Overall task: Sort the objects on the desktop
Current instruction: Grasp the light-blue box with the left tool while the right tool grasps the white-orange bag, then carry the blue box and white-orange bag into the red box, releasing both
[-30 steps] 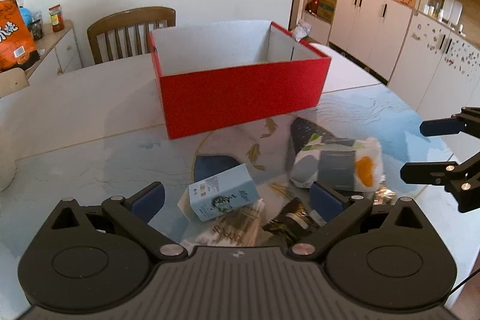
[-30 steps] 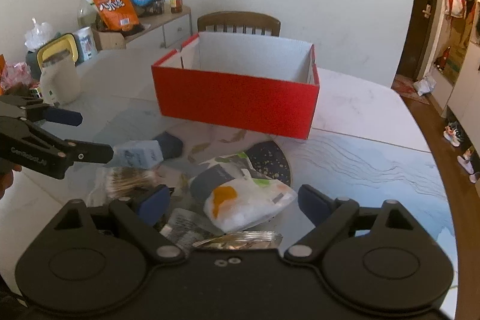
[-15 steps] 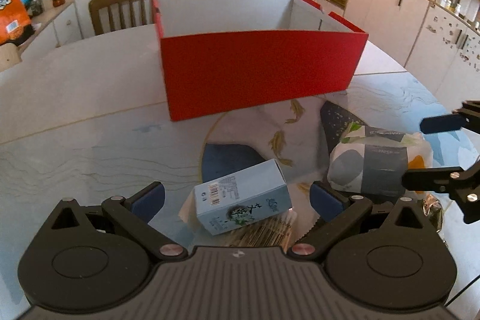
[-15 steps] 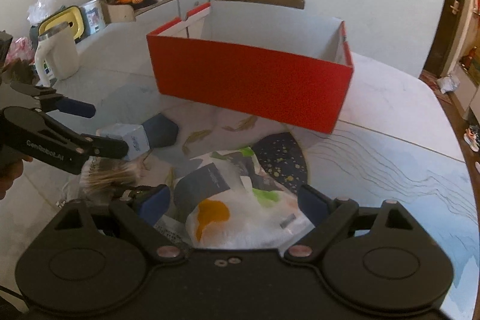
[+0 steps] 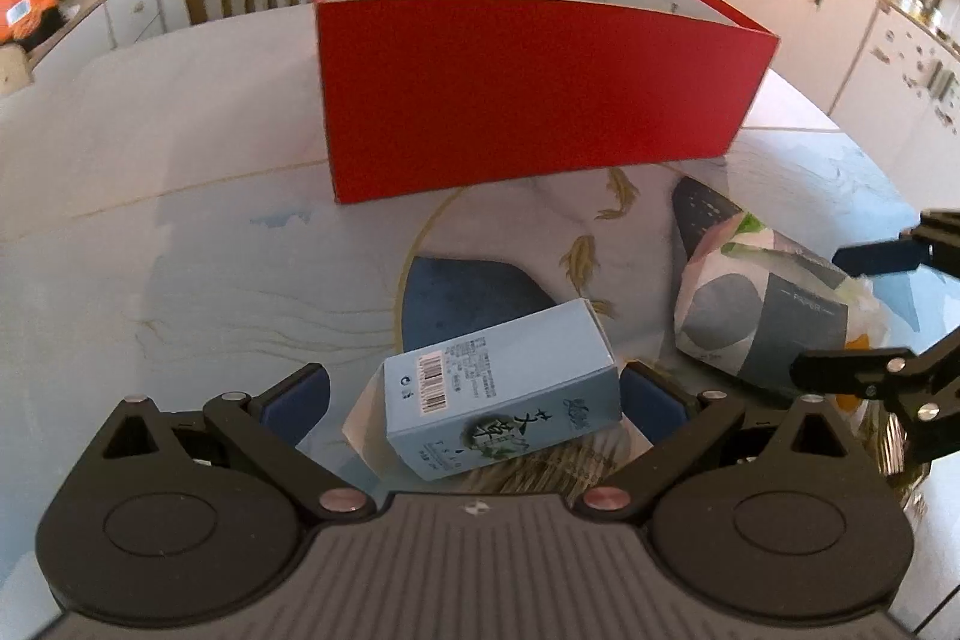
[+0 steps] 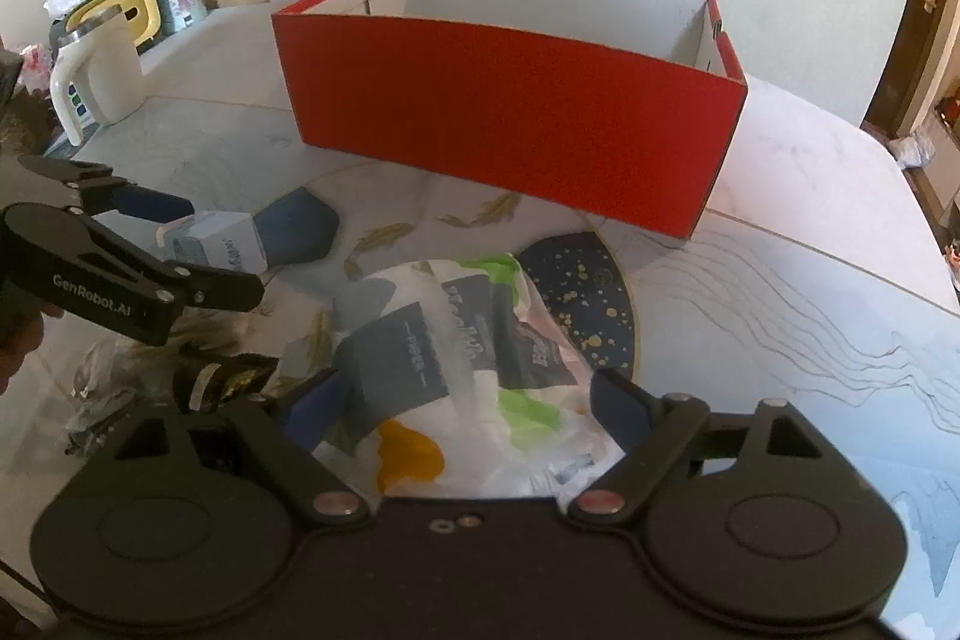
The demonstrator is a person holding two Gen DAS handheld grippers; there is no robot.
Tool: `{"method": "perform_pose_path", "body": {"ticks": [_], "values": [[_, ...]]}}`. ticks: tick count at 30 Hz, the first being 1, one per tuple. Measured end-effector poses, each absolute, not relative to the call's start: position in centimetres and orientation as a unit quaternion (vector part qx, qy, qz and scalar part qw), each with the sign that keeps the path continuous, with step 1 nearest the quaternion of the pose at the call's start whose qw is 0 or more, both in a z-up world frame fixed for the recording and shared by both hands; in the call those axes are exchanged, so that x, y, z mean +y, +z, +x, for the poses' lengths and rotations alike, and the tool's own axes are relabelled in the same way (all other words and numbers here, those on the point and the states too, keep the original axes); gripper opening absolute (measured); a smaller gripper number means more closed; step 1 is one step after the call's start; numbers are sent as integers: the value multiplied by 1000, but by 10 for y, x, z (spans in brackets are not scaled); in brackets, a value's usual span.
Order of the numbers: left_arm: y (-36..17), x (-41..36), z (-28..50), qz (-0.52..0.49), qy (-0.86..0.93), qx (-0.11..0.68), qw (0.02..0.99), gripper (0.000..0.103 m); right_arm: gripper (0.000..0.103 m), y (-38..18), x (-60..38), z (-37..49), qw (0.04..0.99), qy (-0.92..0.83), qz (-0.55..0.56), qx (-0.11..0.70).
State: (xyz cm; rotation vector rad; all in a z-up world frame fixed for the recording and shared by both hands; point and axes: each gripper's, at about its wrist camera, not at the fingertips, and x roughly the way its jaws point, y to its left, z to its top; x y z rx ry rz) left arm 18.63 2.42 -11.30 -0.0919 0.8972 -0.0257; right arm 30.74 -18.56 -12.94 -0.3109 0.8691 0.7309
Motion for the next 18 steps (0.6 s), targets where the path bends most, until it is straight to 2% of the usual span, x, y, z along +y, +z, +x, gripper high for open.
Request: {"method": "perform_pose_path", "body": {"ticks": [3, 7, 12, 14, 18], "values": [[-113, 25, 186, -51, -6, 431, 901, 102, 85, -132, -185, 310, 829, 345, -144, 416], [-112, 24, 186, -57, 1, 427, 903, 96, 79, -136, -183, 312, 829, 339, -149, 419], [-110, 22, 186, -62, -2, 425, 903, 85, 62, -135, -186, 315, 835, 328, -145, 417], [-109, 20, 186, -61, -3, 424, 903, 78, 57, -133, -187, 315, 838, 324, -145, 415], [-107, 19, 186, -61, 1, 427, 902, 77, 38, -126, -189, 316, 845, 314, -129, 413]]}}
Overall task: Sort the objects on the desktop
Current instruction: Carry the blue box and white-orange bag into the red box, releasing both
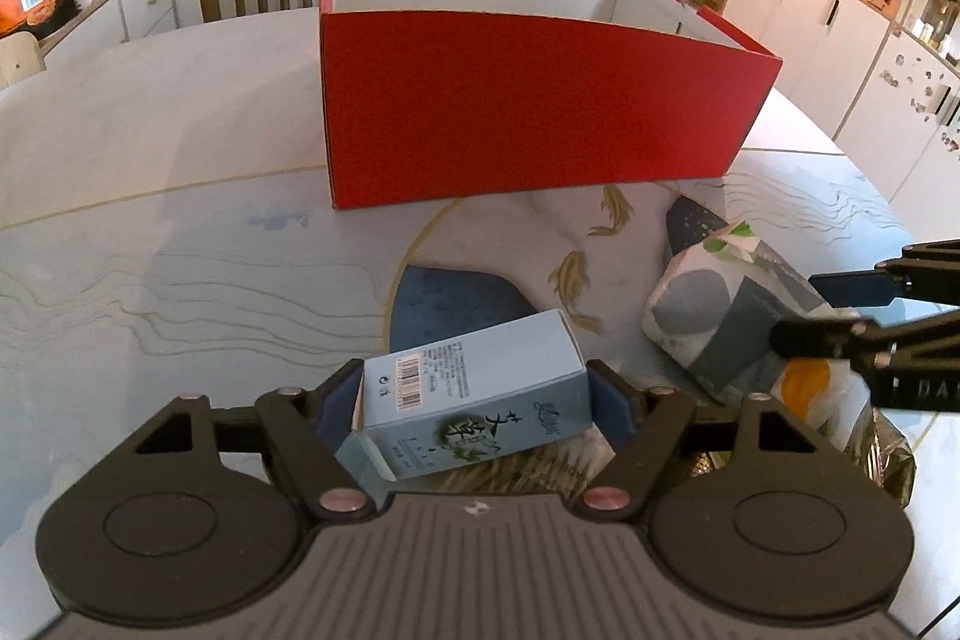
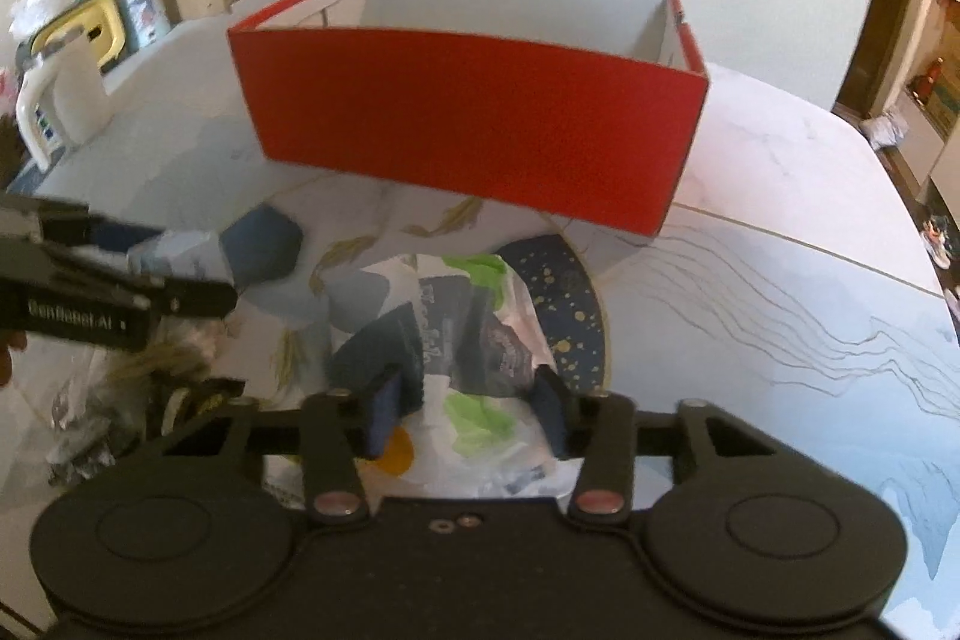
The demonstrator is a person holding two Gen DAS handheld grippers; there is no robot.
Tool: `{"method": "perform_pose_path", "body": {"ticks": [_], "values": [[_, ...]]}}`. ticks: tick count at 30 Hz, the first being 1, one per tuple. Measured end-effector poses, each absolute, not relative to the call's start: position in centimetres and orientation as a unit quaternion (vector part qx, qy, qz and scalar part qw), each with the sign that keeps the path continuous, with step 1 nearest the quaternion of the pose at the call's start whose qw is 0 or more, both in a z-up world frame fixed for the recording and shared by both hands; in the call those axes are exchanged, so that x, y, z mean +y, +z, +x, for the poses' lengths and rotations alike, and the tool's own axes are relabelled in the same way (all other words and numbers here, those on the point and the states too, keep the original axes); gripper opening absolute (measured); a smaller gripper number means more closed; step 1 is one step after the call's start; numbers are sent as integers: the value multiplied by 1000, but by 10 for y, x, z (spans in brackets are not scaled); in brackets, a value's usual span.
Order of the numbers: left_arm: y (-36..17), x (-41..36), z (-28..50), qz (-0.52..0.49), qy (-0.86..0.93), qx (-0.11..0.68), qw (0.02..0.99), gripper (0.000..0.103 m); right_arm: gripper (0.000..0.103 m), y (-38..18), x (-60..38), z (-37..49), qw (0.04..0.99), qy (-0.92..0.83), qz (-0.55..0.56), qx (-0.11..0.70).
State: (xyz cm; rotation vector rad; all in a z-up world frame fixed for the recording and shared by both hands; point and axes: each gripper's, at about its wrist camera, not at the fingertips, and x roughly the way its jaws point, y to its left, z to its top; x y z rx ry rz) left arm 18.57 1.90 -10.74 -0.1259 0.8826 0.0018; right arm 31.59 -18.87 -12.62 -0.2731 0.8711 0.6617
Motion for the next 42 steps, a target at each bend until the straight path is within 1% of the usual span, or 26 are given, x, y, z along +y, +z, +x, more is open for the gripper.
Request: {"method": "perform_pose_path", "body": {"ticks": [1, 3, 5, 7, 12, 17, 28, 35, 42], "values": [[-107, 20, 185, -63, 0, 426, 902, 77, 29, -125, -188, 316, 846, 314, -128, 412], [-105, 19, 184, -64, 1, 425, 903, 77, 19, -123, -187, 313, 846, 319, -130, 407], [-103, 19, 183, -63, 3, 423, 904, 77, 15, -121, -186, 312, 848, 318, -133, 403], [-100, 18, 181, -63, 3, 422, 905, 77, 5, -121, -186, 312, 850, 315, -129, 403], [-88, 17, 174, -66, 1, 412, 909, 77, 1, -113, -187, 306, 856, 311, -129, 391], [-70, 13, 167, -63, -5, 403, 913, 77, 1, -98, -192, 303, 865, 310, -116, 377], [-22, 4, 160, -44, -23, 384, 922, 77, 1, -40, -200, 302, 879, 324, -75, 342], [7, -4, 166, -7, -35, 361, 932, 77, 1, -8, -203, 318, 880, 328, -66, 337], [29, -3, 189, 10, -37, 343, 939, 77, 1, 10, -205, 335, 882, 331, -61, 329]]}}
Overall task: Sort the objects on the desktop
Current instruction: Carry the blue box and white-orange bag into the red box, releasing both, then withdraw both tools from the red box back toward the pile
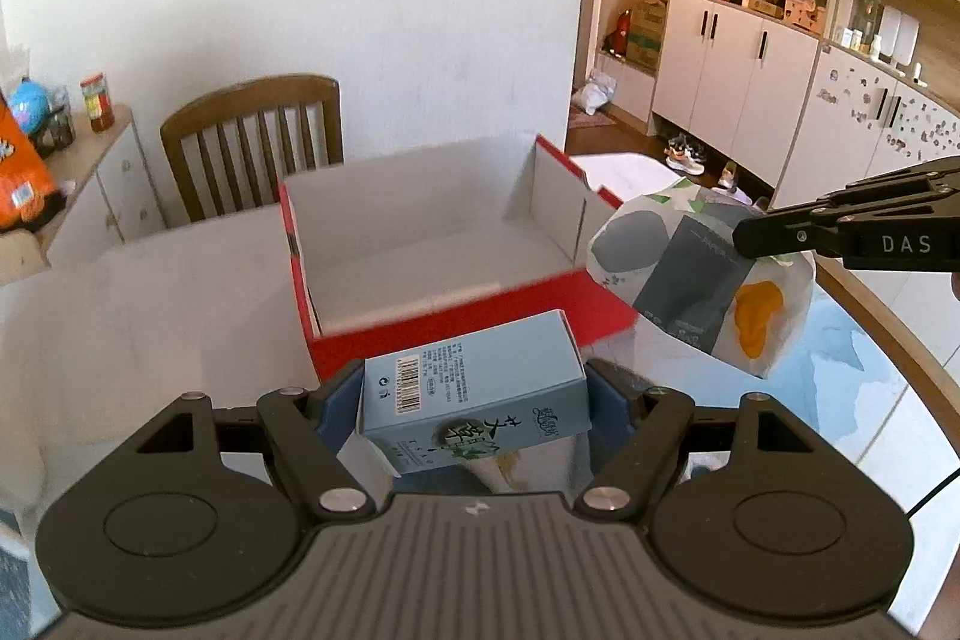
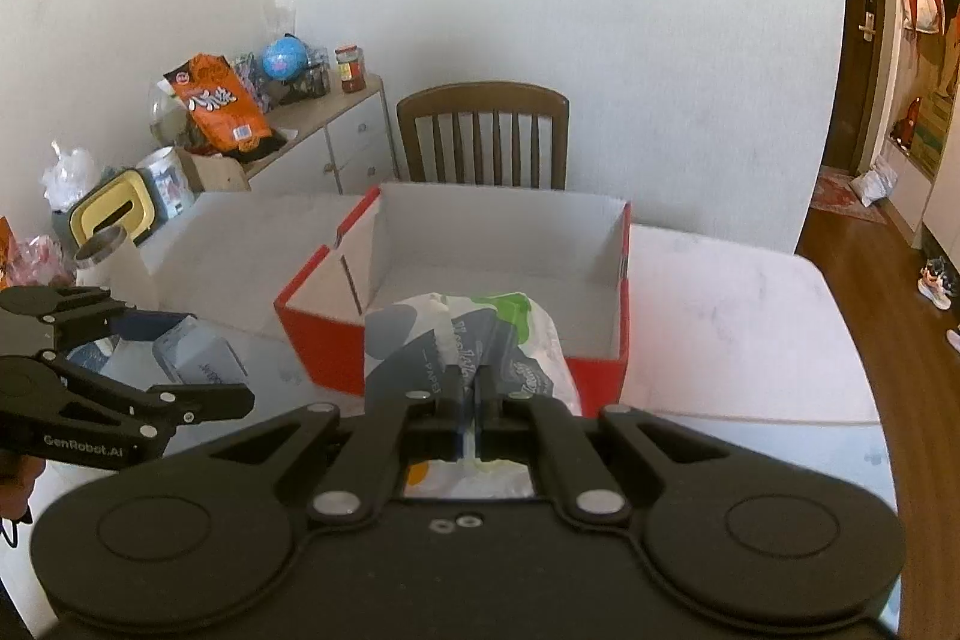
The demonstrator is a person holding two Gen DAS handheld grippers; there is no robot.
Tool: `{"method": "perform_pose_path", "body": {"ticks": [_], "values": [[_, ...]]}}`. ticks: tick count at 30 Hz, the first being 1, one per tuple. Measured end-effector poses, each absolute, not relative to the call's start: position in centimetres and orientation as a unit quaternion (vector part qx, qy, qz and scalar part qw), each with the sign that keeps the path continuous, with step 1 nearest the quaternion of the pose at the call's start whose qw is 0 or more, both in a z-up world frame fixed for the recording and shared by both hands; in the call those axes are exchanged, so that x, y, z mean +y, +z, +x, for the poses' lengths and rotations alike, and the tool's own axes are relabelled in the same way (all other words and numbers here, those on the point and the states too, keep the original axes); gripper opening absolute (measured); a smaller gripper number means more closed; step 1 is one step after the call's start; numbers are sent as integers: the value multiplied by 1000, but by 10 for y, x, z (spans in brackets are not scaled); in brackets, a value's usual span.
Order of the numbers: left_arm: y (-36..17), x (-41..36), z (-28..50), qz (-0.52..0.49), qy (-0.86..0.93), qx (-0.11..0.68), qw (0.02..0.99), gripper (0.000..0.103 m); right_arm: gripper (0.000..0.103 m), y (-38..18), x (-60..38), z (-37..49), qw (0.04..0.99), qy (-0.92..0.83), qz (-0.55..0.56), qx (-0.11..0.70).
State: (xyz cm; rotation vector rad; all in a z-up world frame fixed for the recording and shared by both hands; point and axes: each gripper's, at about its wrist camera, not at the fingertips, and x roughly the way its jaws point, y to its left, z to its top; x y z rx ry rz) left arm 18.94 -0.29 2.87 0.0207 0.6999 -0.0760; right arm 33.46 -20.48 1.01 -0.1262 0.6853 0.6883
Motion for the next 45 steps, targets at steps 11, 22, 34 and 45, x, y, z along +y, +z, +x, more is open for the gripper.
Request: {"method": "perform_pose_path", "body": {"ticks": [11, 22, 34, 45], "values": [[39, -2, 240, 32, -42, 337, 940, 77, 1, 17, -200, 372, 886, 327, -59, 324], [19, 3, 312, 52, -46, 376, 924, 36, 1, 2, -179, 420, 881, 331, -69, 330], [-24, 22, 360, 27, -14, 431, 902, 36, 1, -51, -152, 470, 866, 321, -93, 371], [-38, 27, 356, 9, -10, 445, 896, 36, 23, -79, -134, 485, 861, 305, -116, 391]]}}
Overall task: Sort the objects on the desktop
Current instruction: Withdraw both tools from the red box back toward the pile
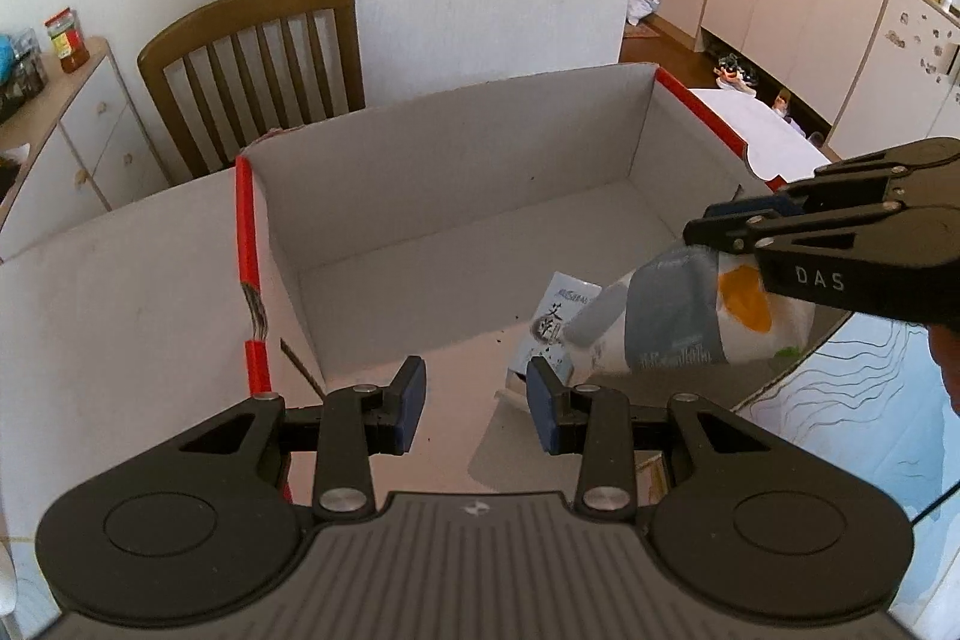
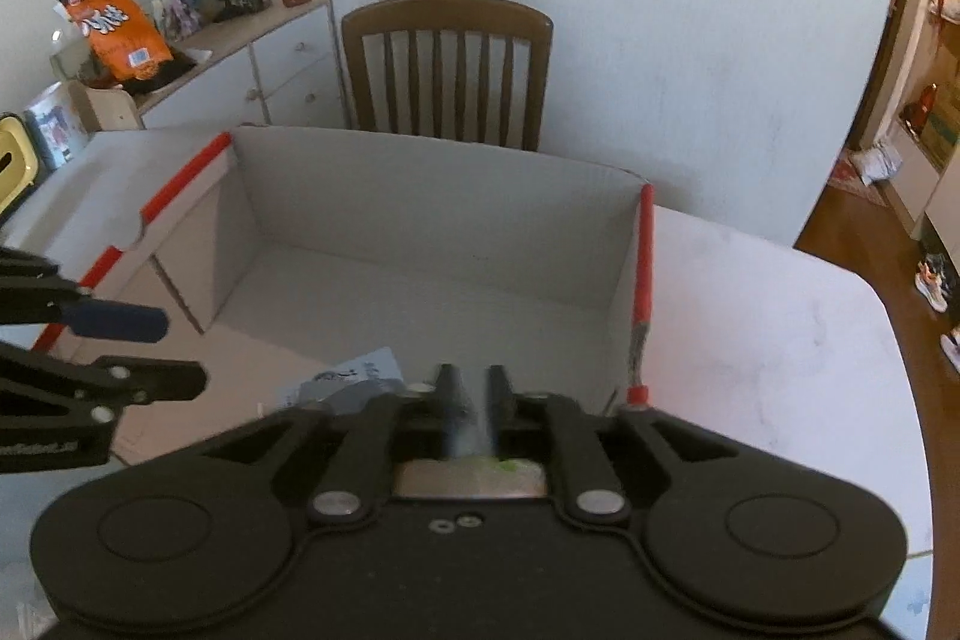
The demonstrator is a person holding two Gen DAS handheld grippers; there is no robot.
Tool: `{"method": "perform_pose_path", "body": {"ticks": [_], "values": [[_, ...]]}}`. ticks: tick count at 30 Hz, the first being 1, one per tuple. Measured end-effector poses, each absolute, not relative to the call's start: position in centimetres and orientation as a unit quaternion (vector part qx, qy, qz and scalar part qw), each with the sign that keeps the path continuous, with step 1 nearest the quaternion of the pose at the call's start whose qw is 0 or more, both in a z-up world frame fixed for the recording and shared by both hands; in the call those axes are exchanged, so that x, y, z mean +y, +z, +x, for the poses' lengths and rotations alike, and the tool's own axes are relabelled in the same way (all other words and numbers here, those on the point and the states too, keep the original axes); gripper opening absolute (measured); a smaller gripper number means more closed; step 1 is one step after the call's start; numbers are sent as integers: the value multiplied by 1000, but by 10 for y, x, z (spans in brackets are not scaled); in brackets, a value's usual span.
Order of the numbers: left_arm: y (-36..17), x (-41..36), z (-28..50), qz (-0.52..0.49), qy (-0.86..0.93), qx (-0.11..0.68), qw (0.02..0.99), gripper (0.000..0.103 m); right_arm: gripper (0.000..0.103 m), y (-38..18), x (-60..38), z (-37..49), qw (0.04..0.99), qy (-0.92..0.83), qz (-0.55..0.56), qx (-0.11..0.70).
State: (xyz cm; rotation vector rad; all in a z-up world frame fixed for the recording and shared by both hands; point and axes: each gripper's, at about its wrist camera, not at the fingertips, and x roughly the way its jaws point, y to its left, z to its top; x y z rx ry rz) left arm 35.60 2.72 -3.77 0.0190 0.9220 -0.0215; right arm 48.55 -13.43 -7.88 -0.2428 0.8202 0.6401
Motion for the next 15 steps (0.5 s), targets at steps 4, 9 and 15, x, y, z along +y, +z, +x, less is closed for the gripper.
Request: {"method": "perform_pose_path", "body": {"ticks": [4, 9, 15], "values": [[-33, 28, 349, 2, -14, 441, 898, 36, 31, -72, -146, 485, 859, 311, -95, 396], [-21, 26, 338, -7, -24, 430, 902, 36, 39, -52, -160, 477, 864, 318, -76, 383], [-10, 17, 315, -3, -48, 427, 903, 36, 43, -33, -175, 455, 864, 327, -72, 377]]}}
